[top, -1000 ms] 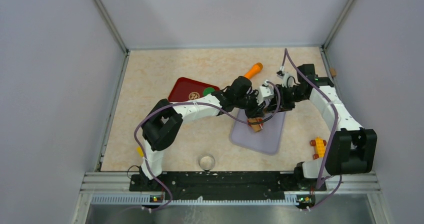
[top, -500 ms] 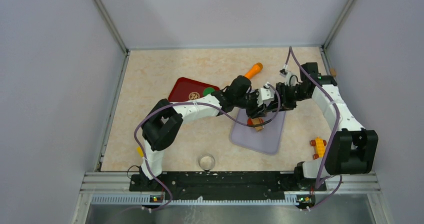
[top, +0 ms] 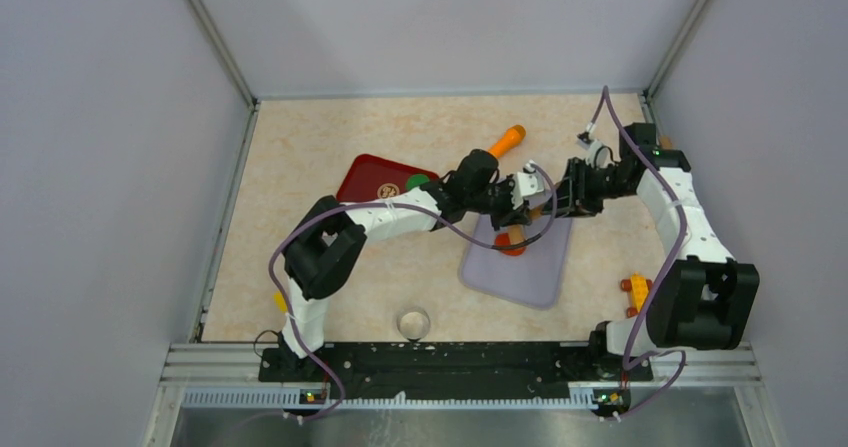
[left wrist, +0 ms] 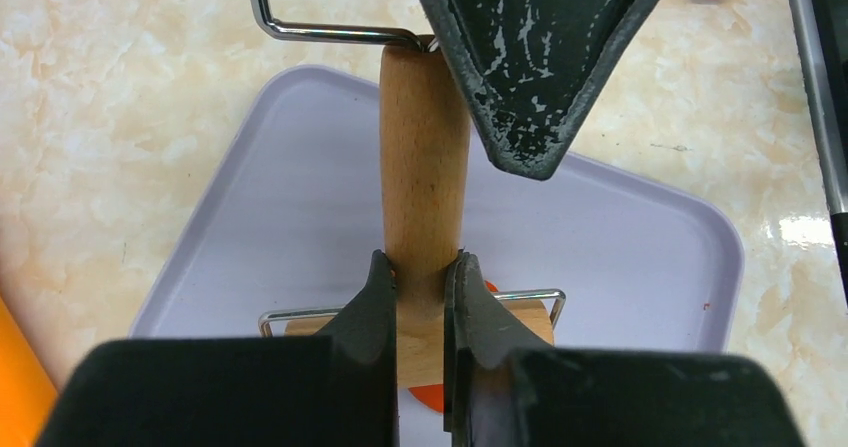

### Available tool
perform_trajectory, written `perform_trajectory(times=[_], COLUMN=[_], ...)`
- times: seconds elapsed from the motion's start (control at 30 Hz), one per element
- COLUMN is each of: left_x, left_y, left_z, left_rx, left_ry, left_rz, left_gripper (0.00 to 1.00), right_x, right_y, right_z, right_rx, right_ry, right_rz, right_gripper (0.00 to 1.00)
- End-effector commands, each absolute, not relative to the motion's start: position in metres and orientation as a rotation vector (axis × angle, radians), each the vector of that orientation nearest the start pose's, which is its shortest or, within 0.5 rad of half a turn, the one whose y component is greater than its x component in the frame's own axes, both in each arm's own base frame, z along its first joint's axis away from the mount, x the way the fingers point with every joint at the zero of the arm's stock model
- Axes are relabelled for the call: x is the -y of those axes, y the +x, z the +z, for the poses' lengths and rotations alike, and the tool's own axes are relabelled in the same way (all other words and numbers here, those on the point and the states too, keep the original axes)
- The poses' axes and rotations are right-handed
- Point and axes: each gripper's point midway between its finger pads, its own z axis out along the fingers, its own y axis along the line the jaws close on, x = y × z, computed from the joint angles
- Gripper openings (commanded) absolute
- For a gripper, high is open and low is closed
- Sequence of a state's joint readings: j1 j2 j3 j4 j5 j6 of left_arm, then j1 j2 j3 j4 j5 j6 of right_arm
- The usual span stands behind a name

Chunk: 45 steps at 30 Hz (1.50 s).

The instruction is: Roll out the dumpling wrappers from the dough

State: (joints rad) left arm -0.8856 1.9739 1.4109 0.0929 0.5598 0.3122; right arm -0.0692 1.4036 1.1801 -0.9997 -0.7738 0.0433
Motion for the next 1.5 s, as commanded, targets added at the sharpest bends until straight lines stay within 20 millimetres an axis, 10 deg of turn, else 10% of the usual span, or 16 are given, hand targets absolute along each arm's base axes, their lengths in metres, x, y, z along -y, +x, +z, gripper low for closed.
perform_trajectory(times=[0.0,1.07,1.27,1.47], left_x=[0.490,0.525,0.535,0.553], left_y=[0.280,0.261,0.266,0.277], left_z=[0.146,0.047,0.052,0.111], left_rx=[-1.428,-1.570,-1.557,-1.453], left_ry=[1.444,1.386,1.374,1.355], left_rz=[-0.971,-1.008,-1.013,-1.040], left_gripper=[0.00,0.00,0.00,0.00], right_x=[-0.109,-0.057,-0.054,-0.062], right_y=[0.257,0.265,0.271,0.282], right_z=[0.191,0.105,0.117,0.171], right_rx=[-2.545,-2.807,-2.771,-2.634], right_ry=[-0.123,0.079,0.063,-0.023], right_rz=[1.108,0.642,0.615,0.654], right_gripper=[0.00,0.00,0.00,0.00])
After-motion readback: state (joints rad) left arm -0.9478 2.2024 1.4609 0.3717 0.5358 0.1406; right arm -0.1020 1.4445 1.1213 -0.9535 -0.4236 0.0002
